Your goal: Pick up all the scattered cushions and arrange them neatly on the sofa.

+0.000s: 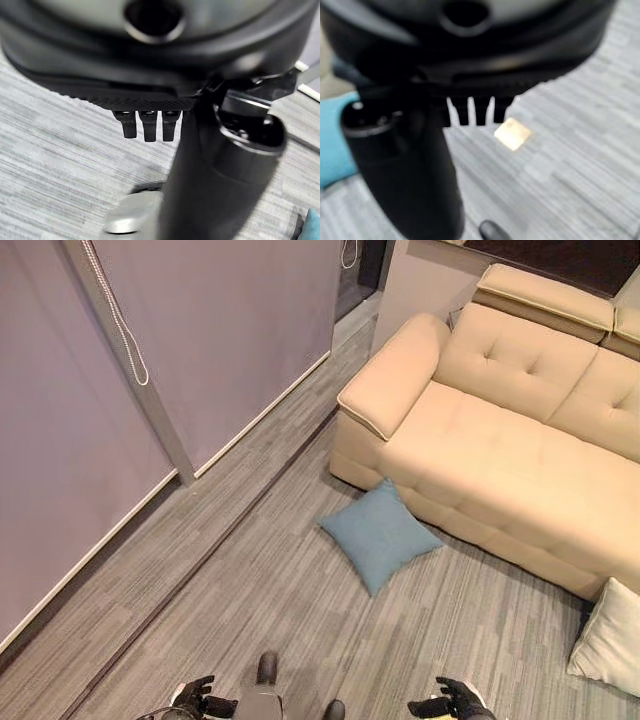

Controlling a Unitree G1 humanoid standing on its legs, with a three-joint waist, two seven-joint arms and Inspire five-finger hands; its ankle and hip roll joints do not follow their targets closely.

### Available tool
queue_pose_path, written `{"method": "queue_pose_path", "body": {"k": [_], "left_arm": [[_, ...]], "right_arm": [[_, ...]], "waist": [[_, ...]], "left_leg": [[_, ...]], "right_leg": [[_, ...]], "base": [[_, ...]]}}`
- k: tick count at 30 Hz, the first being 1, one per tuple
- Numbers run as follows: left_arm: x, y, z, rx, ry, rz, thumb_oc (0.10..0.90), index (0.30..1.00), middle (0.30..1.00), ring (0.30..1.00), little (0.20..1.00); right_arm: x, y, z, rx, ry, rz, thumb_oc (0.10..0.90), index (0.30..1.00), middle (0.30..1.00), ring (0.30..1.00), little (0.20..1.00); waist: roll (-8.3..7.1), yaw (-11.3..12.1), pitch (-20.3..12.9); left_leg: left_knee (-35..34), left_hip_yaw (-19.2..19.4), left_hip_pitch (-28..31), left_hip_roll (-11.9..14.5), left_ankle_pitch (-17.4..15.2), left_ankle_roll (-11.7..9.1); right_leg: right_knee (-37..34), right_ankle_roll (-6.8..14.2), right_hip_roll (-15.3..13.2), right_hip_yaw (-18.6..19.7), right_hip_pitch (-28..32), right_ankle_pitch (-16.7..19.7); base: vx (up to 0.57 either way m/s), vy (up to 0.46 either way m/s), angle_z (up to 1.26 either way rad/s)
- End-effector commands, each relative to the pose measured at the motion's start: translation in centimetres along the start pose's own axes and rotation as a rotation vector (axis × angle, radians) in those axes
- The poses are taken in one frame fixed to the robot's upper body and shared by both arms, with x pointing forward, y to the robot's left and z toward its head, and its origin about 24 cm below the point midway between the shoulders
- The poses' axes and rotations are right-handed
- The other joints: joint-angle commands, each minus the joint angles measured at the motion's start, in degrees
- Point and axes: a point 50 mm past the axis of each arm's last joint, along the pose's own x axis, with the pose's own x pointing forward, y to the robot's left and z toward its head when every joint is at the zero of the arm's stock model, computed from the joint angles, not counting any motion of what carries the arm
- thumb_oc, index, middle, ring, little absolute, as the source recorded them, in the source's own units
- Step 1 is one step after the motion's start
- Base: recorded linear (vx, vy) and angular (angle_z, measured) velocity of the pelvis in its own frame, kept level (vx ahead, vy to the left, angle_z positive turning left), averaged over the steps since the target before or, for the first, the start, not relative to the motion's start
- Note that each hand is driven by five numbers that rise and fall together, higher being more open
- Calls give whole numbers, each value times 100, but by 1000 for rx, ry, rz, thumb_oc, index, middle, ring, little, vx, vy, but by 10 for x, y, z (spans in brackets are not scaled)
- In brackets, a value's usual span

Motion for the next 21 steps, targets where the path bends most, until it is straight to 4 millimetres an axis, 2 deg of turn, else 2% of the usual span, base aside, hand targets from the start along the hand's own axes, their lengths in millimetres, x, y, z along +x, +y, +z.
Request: {"method": "queue_pose_path", "body": {"k": [1, 5, 6, 7, 9, 11, 13, 15, 16, 19, 21], "left_arm": [[0, 0, -1, 32, -15, -6, 800, 900, 900, 900, 900], [-2, 3, -12, 52, 25, -3, 800, 900, 900, 900, 900], [-2, 3, -12, 52, 24, -3, 800, 900, 900, 900, 900], [-2, 5, -13, 56, 27, -3, 800, 900, 900, 900, 900], [-2, 7, -11, 57, 20, 3, 800, 900, 900, 900, 900], [-2, 9, -11, 53, 17, 7, 800, 900, 900, 900, 900], [-2, 9, -12, 54, 23, 6, 800, 900, 900, 900, 900], [-2, 9, -12, 59, 24, 5, 800, 900, 900, 900, 900], [-2, 9, -13, 65, 30, 7, 800, 900, 900, 900, 900], [-2, 7, -14, 75, 36, 2, 800, 900, 900, 900, 900], [-2, 4, -15, 96, 37, -9, 800, 900, 900, 900, 900]], "right_arm": [[1, -14, 8, -33, -47, -47, 800, 900, 900, 900, 900], [2, -7, 16, -73, -75, -22, 800, 900, 900, 900, 900], [2, -7, 16, -73, -75, -22, 800, 900, 900, 900, 900], [2, -4, 20, -92, -87, -9, 800, 900, 900, 900, 900], [2, -3, 26, -103, -107, -2, 800, 900, 900, 900, 900], [2, -1, 31, -99, -125, 3, 800, 900, 900, 900, 900], [2, -2, 32, -104, -129, 1, 800, 900, 900, 900, 900], [2, -4, 33, -105, -130, -4, 800, 900, 900, 900, 900], [3, -7, 34, -108, -132, -12, 800, 900, 900, 900, 900], [3, -10, 30, -108, -116, -21, 800, 900, 900, 900, 900], [2, -12, 20, -87, -88, -25, 800, 900, 900, 900, 900]], "waist": [[74, 99, -137], [91, 105, -208], [91, 107, -207], [129, 91, -167], [211, 27, -74], [294, 11, -44], [321, -17, -41], [297, -39, -43], [281, -99, -11], [266, -132, -2], [230, -211, -79]], "left_leg": [[162, -79, 520, -211, -223, 343], [143, 12, 876, -286, -439, 528], [143, 13, 877, -286, -439, 528], [162, 66, 1048, -318, -554, 661], [200, 97, 1160, -320, -635, 785], [147, 120, 1321, -314, -730, 849], [38, 99, 1521, -321, -810, 864], [-43, 110, 1666, -348, -912, 844], [-64, 136, 1817, -382, -1016, 820], [-10, 130, 1980, -377, -1174, 763], [124, 121, 2009, -384, -1254, 666]], "right_leg": [[774, 607, -151, 310, -248, -354], [1474, 834, -363, 403, -358, -380], [1475, 834, -363, 405, -358, -380], [2139, 981, -513, 428, -614, -125], [2768, 1101, -629, 427, -928, 237], [3111, 1128, -713, 343, -1187, 307], [2882, 1051, -770, 193, -1348, 267], [2202, 949, -784, -39, -1411, 203], [1703, 982, -860, -253, -1638, 420], [1346, 992, -806, -325, -1505, 407], [1200, 890, -670, -181, -1346, 319]], "base": [[230, 170, -63], [191, 174, -25], [163, 187, -34], [138, 180, -38], [136, 200, -28], [131, 140, -17], [201, 64, -21], [247, -13, -18], [211, -21, -28], [194, -47, -17], [210, -64, 7]]}}
